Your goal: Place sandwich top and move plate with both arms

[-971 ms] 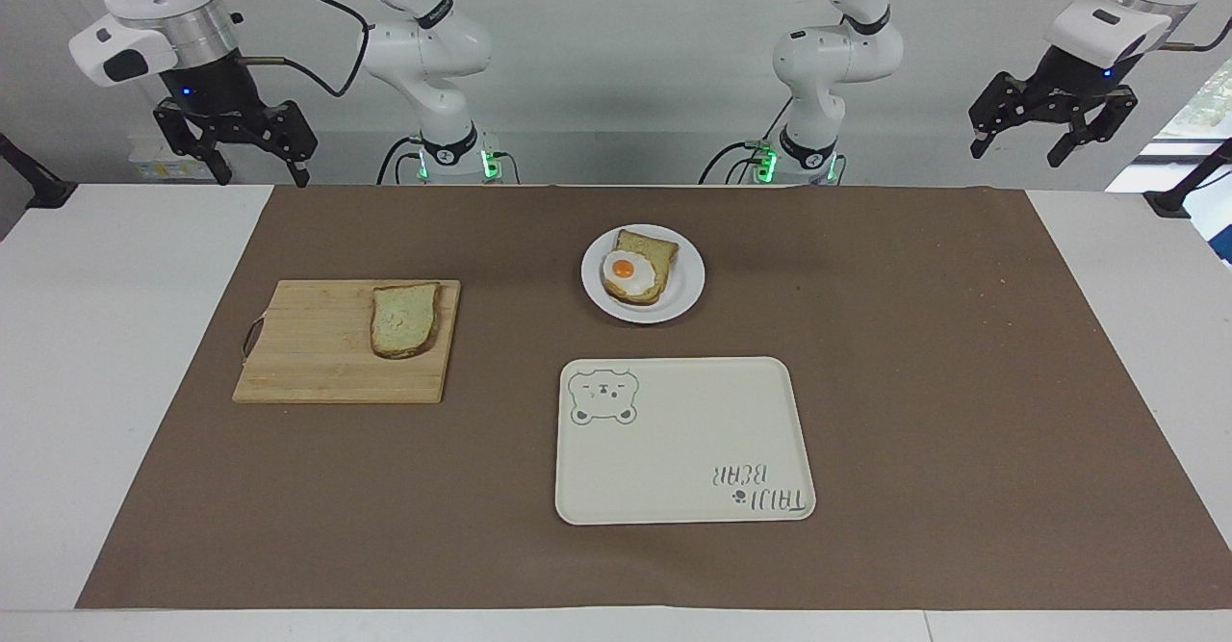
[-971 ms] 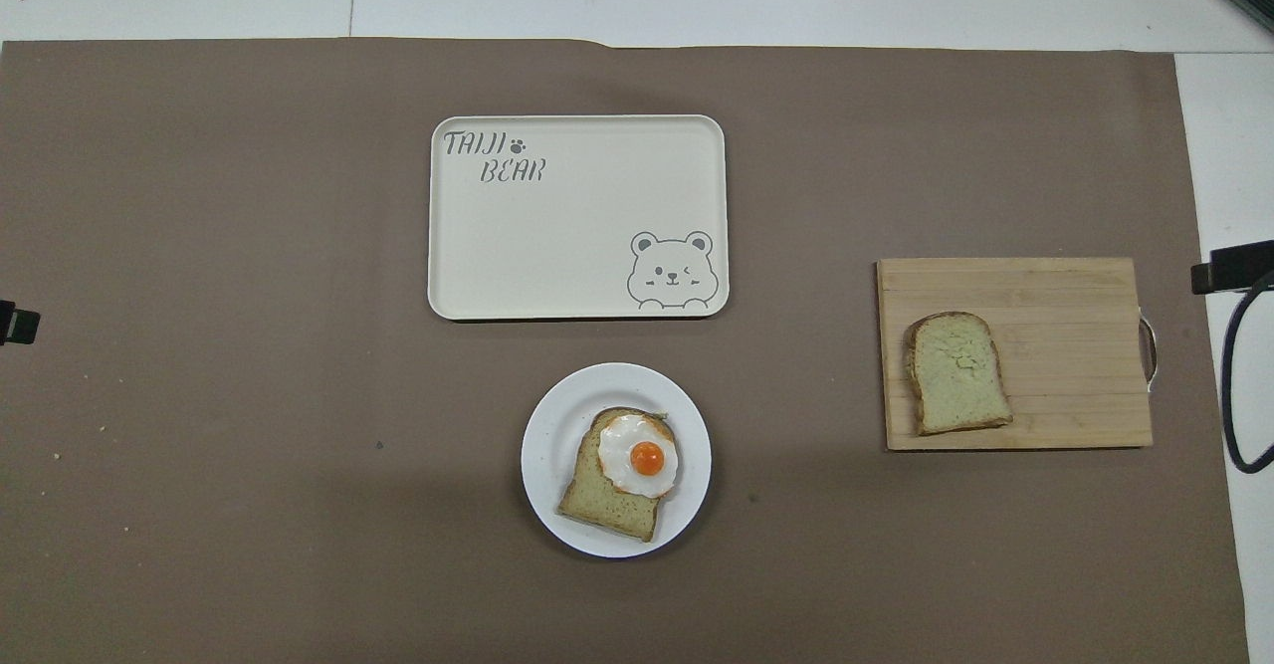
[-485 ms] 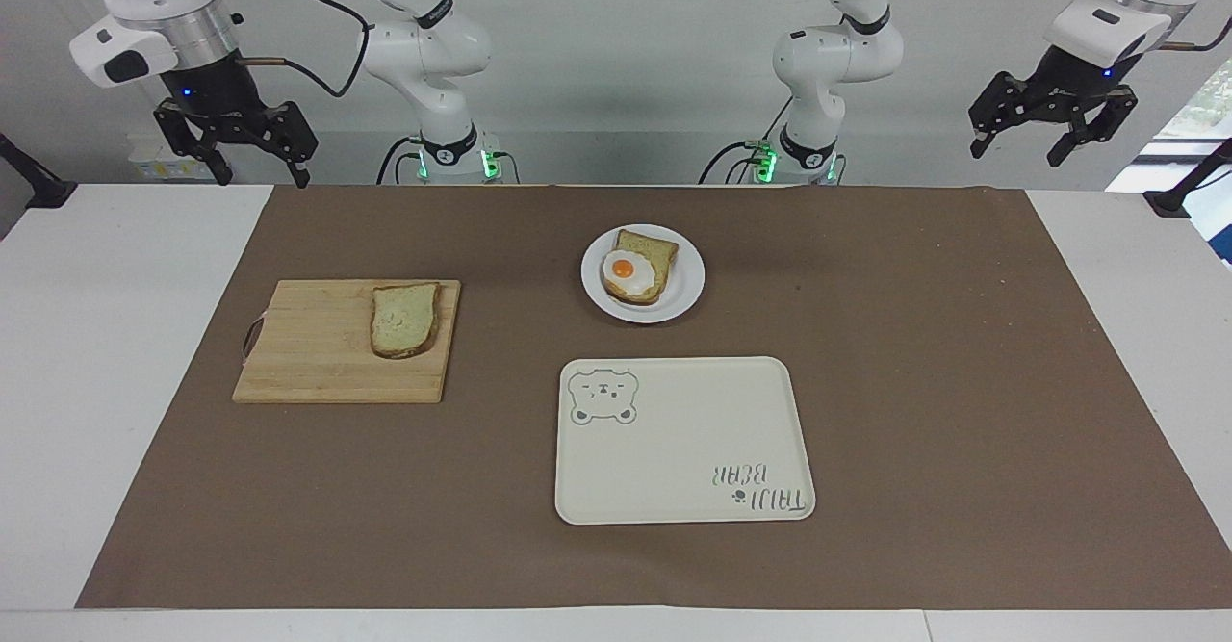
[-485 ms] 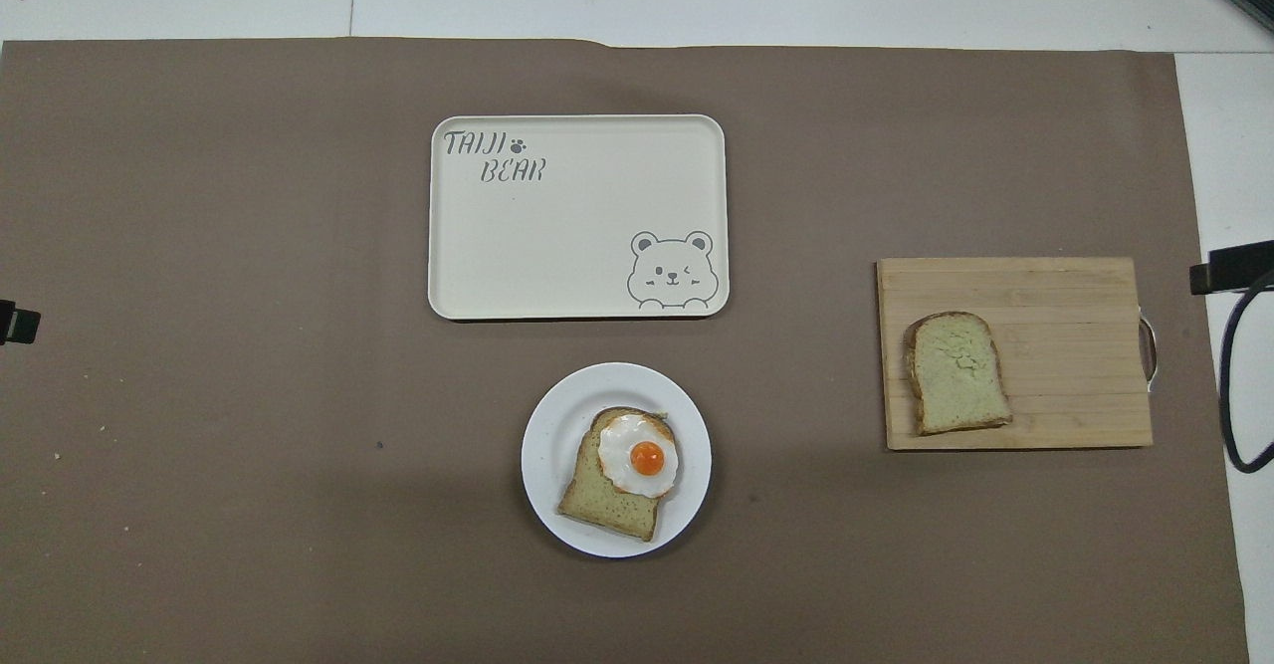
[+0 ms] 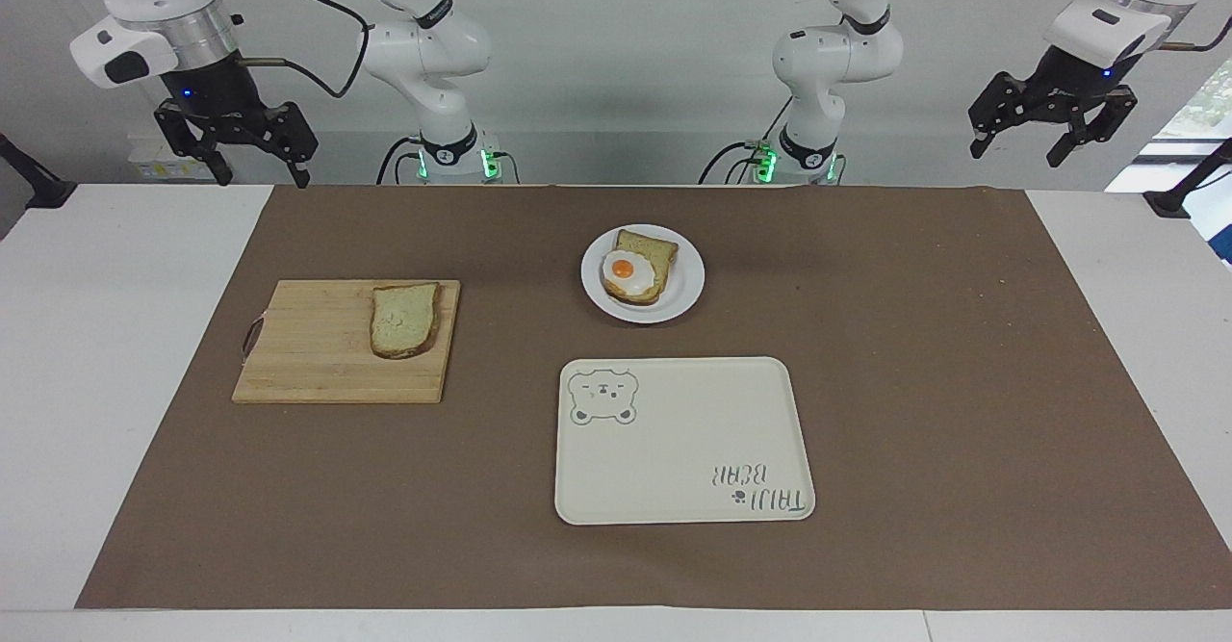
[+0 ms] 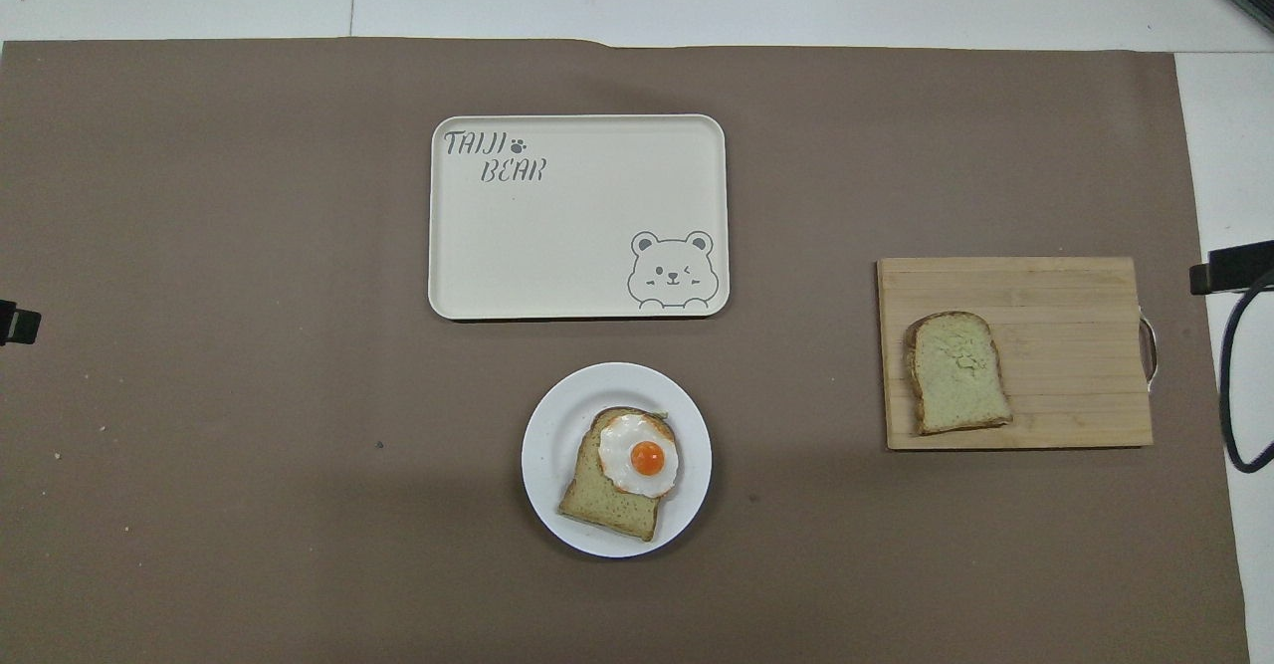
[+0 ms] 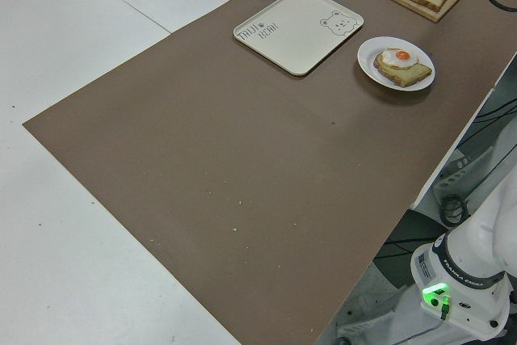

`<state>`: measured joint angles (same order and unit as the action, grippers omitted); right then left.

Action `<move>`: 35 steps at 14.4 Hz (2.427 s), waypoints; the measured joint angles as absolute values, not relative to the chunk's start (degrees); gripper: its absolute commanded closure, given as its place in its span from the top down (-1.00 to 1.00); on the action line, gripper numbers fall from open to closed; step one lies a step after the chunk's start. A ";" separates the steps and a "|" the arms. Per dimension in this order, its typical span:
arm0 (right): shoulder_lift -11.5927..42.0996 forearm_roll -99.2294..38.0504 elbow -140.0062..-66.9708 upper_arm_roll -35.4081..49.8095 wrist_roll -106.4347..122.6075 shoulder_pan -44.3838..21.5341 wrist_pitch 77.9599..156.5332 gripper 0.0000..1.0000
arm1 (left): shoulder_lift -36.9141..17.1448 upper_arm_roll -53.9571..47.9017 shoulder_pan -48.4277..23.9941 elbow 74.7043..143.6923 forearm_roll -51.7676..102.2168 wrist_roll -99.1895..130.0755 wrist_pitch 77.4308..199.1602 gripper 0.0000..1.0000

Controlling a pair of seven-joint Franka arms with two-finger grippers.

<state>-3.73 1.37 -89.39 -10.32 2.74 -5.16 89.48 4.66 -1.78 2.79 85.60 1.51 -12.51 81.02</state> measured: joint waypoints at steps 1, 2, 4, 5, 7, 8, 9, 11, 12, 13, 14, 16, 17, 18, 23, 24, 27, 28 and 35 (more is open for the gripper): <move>-3.74 1.37 -89.40 -10.32 2.74 -5.16 89.48 1.00 | 4.66 -1.78 2.79 85.60 1.51 -12.51 81.02 1.00; -3.74 1.37 -89.40 -10.32 2.74 -5.16 89.48 1.00 | 4.66 -1.78 2.79 85.60 1.51 -12.51 81.02 1.00; -3.77 1.37 -89.41 -10.32 2.74 -5.16 89.48 1.00 | 4.66 -1.78 2.79 85.60 1.51 -12.51 81.02 1.00; -3.78 1.37 -89.41 -10.32 2.74 -5.16 89.48 1.00 | 4.66 -1.78 2.79 85.60 1.51 -12.51 81.02 1.00; -3.79 1.37 -89.43 -10.32 2.74 -5.16 89.48 1.00 | 4.66 -1.78 2.79 85.60 1.51 -12.51 81.02 1.00; -3.79 1.37 -89.43 -10.32 2.74 -5.16 89.48 1.00 | 4.66 -1.78 2.79 85.60 1.51 -12.51 81.02 1.00; -3.79 1.37 -89.44 -10.32 2.74 -5.16 89.48 1.00 | 4.66 -1.78 2.79 85.60 1.51 -12.51 81.02 1.00; -3.79 1.37 -89.50 -10.32 2.74 -5.16 89.48 1.00 | 4.66 -1.78 2.80 85.60 1.51 -12.51 81.02 1.00; -3.79 1.37 -89.53 -10.32 2.74 -5.16 89.48 1.00 | 4.66 -1.78 2.79 85.60 1.51 -12.51 81.02 1.00; -3.79 1.37 -89.57 -10.32 2.74 -5.16 89.48 1.00 | 4.66 -1.78 2.80 85.60 1.51 -12.51 81.02 1.00; -3.80 1.37 -89.61 -10.32 2.74 -5.16 89.48 1.00 | 4.66 -1.78 2.79 85.60 1.51 -12.51 81.02 1.00; -3.82 1.37 -89.66 -10.32 2.74 -5.16 89.48 1.00 | 4.66 -1.78 2.79 85.60 1.51 -12.51 81.02 1.00; -3.84 1.37 -89.69 -10.32 2.74 -5.16 89.48 1.00 | 4.66 -1.78 2.79 85.60 1.51 -12.51 81.02 1.00; -3.85 1.37 -89.72 -10.32 2.74 -5.16 89.48 1.00 | 4.66 -1.78 2.80 85.60 1.51 -12.51 81.02 1.00; -3.98 1.37 -89.82 -10.32 2.74 -5.16 89.48 1.00 | 4.66 -1.78 2.79 85.60 1.51 -12.51 81.02 1.00; -4.02 1.37 -89.87 -10.32 2.74 -5.16 89.48 1.00 | 4.66 -1.78 2.79 85.60 1.51 -12.51 81.02 1.00; -4.18 1.34 -90.26 -10.32 2.74 -5.17 89.48 1.00 | 4.66 -1.78 2.79 85.60 1.51 -12.51 81.02 1.00; -4.28 1.34 -90.45 -10.32 2.74 -5.17 89.48 1.00 | 4.66 -1.78 2.79 85.60 1.51 -12.51 81.02 1.00; -4.78 1.31 -91.27 -10.30 2.74 -5.18 89.48 1.00 | 4.66 -1.78 2.79 85.60 1.51 -12.51 81.02 1.00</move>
